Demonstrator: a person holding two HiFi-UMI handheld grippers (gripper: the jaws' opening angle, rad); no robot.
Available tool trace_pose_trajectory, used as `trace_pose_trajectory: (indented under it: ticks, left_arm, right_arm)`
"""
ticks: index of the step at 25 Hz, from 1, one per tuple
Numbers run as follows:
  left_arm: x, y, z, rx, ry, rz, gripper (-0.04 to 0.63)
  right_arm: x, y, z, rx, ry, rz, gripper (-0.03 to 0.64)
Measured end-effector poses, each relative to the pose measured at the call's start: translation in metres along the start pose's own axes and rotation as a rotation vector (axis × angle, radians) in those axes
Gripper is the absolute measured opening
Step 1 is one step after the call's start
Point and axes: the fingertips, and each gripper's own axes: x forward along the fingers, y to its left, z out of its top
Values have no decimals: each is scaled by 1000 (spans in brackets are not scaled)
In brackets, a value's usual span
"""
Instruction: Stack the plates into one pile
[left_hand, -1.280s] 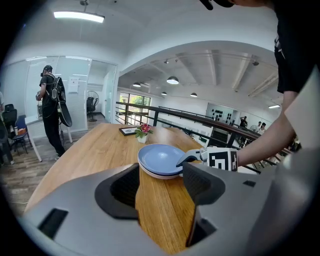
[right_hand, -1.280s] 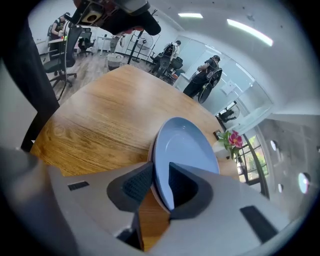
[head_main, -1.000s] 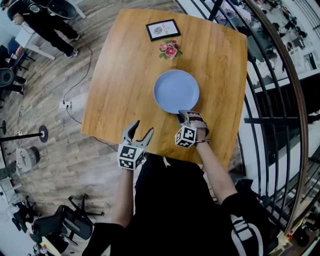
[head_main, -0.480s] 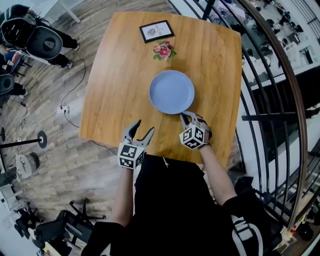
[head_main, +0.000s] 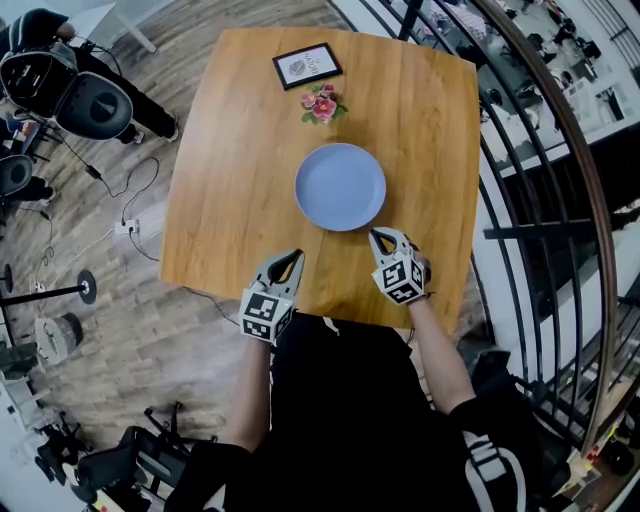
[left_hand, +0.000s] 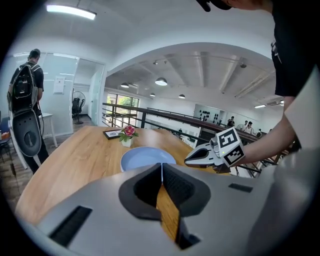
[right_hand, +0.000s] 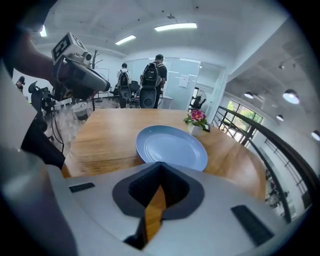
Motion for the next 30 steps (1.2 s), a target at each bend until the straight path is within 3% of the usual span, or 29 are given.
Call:
trace_pose_trajectory:
  ticks: [30]
  left_arm:
    - [10,8,19,7,15,14,28]
  right_arm:
    - [-10,-17,19,52,-58,-22,9]
